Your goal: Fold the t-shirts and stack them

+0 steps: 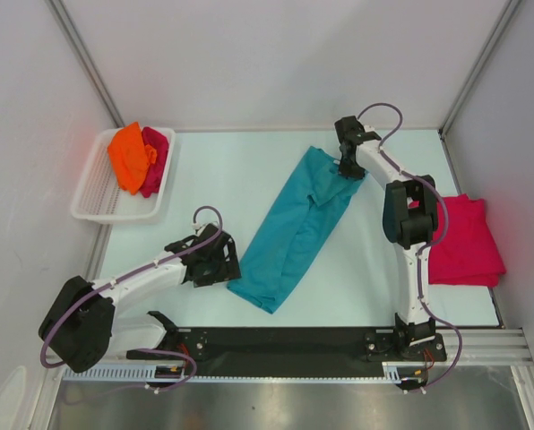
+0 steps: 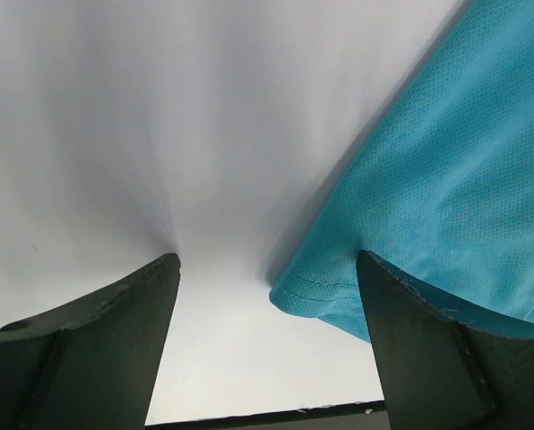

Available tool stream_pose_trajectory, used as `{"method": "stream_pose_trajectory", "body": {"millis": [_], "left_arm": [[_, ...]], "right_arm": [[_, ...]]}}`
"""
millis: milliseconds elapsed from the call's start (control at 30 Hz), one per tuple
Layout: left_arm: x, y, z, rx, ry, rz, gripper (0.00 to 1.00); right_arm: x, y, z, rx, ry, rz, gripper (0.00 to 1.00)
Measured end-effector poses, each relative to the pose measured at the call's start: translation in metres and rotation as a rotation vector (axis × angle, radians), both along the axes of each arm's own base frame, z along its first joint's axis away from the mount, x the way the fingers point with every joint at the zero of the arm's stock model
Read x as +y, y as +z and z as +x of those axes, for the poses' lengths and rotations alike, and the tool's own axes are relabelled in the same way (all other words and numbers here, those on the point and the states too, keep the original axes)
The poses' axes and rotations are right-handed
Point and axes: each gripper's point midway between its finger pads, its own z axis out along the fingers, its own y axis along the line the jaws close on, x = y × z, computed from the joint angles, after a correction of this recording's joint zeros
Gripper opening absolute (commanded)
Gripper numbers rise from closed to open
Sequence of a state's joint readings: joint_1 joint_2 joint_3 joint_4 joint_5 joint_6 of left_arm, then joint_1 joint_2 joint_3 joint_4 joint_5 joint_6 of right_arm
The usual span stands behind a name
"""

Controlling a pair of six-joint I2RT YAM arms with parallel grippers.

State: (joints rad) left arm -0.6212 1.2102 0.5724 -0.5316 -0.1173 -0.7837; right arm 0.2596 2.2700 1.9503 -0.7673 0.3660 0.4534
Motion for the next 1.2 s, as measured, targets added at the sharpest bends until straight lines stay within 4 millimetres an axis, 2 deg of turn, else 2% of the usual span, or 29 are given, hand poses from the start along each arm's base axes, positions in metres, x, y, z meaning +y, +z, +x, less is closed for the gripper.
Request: {"method": "stream_pose_trajectory", "body": {"millis": [33, 100, 133, 167, 667, 767, 867, 967, 1033, 1067, 1167, 1200], "left_arm": [[0.000, 0.000, 0.000, 0.000, 0.000, 0.000, 0.86], [0.000, 0.000, 0.000, 0.000, 0.000, 0.000, 0.86], [0.000, 0.000, 0.000, 0.000, 0.001, 0.000, 0.86], [0.000, 0.000, 0.000, 0.000, 0.001, 0.000, 0.86], [0.000, 0.000, 0.000, 0.001, 0.001, 0.000, 0.86], [0.000, 0.000, 0.000, 0.001, 0.001, 0.000, 0.86], [0.000, 0.000, 0.000, 0.001, 0.002, 0.000, 0.86], [0.001, 0.000, 0.001, 0.001, 0.005, 0.000, 0.86], [0.001, 0.000, 0.002, 0.000, 0.009, -0.001, 0.86], [0.002, 0.000, 0.002, 0.000, 0.011, -0.001, 0.86], [0.002, 0.000, 0.002, 0.000, 0.009, -0.002, 0.86], [0.002, 0.000, 0.002, 0.001, 0.009, -0.003, 0.86]], "right_arm": [[0.000, 0.000, 0.000, 0.000, 0.001, 0.001, 0.23], [0.001, 0.000, 0.000, -0.001, 0.003, 0.007, 0.12], [0.002, 0.000, 0.001, 0.000, 0.008, 0.006, 0.00], [0.002, 0.000, 0.000, 0.001, 0.011, 0.009, 0.00], [0.005, -0.003, 0.002, -0.007, 0.042, -0.002, 0.00], [0.003, 0.009, 0.010, -0.035, 0.039, -0.014, 0.00], [0.001, 0.032, 0.031, -0.104, 0.025, -0.025, 0.00], [-0.008, 0.050, 0.045, -0.160, -0.005, -0.048, 0.00], [-0.014, 0.054, 0.049, -0.173, -0.021, -0.062, 0.00], [-0.019, 0.055, 0.051, -0.173, -0.030, -0.071, 0.05], [-0.024, 0.047, 0.054, -0.153, -0.044, -0.077, 0.28], [-0.026, 0.040, 0.053, -0.136, -0.047, -0.081, 0.31]]}}
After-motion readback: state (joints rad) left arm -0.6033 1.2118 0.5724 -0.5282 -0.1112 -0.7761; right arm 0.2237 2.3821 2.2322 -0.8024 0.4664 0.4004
